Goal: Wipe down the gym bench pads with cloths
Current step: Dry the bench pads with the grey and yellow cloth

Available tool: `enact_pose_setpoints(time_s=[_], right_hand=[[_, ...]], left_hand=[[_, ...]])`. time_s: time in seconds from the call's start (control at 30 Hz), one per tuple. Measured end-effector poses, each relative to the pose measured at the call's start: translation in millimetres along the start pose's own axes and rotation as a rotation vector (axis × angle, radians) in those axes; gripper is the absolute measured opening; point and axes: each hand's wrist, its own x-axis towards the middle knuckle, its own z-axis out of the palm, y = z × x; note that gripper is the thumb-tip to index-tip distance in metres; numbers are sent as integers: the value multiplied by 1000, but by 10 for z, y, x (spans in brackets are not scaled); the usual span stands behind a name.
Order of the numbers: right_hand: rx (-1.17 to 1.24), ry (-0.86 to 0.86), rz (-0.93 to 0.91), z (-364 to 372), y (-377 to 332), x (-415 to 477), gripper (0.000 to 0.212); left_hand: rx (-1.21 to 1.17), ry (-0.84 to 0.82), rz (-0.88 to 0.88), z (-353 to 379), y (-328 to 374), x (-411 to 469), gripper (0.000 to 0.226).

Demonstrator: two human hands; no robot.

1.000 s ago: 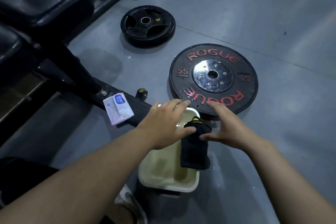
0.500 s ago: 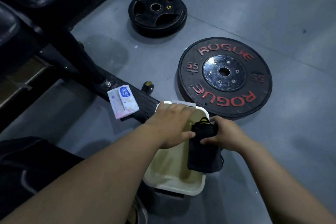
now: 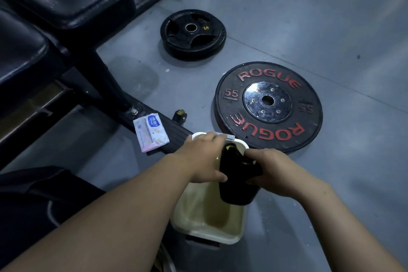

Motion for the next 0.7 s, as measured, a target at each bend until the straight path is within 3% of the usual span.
enact_pose_setpoints(time_s=[0.1, 0.2, 0.37, 0.47, 0.7], right_hand=[[-66, 33, -62, -240, -157, -112, 58], [-130, 84, -104, -432, -289, -231, 61], [-123, 127, -165, -546, -434, -368, 37], [-97, 138, -198, -547, -499, -434, 39], [-22, 244, -224, -740, -664, -554, 33]], left_hand=[[-99, 38, -12, -122, 91, -51, 113], [-365, 71, -69, -168, 106, -88, 94], [-632, 101, -114, -120, 150, -160, 72], [-699, 119, -89, -168, 220, -262, 65], [-900, 256, -95, -465, 267, -585, 92]])
